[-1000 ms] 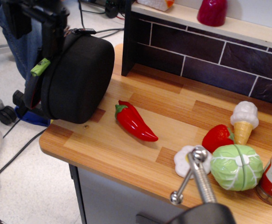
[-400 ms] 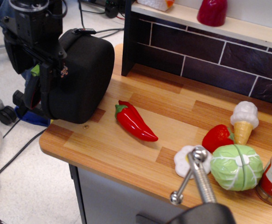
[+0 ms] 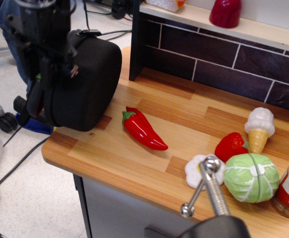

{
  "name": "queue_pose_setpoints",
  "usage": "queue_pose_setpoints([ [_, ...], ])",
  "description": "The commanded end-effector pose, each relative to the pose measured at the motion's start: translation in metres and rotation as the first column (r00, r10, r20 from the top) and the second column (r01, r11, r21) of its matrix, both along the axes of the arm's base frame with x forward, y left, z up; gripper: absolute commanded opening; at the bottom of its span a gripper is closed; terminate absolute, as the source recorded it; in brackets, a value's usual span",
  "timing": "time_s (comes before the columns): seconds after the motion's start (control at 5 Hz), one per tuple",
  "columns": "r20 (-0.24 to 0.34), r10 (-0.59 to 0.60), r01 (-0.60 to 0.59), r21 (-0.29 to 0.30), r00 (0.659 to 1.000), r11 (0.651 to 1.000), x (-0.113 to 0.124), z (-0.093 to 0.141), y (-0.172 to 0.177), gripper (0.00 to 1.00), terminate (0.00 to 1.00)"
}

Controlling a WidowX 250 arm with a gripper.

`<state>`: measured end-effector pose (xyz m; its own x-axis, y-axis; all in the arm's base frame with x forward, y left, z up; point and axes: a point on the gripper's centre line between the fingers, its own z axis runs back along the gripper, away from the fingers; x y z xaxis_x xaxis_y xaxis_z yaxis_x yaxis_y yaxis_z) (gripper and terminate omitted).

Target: Zip zipper bag

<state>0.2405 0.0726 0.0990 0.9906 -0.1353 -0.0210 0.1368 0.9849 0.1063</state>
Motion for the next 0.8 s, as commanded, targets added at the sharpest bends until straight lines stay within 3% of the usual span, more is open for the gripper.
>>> queue_pose_setpoints([
  [0.0, 0.048, 0.023, -0.025, 0.040, 0.999, 0.999, 0.012, 0.013, -0.002, 0.00, 0.00],
  [0.2, 0.029, 0.003, -0.005, 0.061, 1.000, 0.998, 0.003, 0.003, 0.004, 0.00, 0.00],
  [0.4, 0.038, -0.026, 0.025, 0.032, 0.999, 0.999, -0.018, -0.015, 0.005, 0.00, 0.00],
  [0.6, 0.011, -0.029, 0.029, -0.009, 1.000, 1.000, -0.034, -0.022, 0.006, 0.00, 0.00],
])
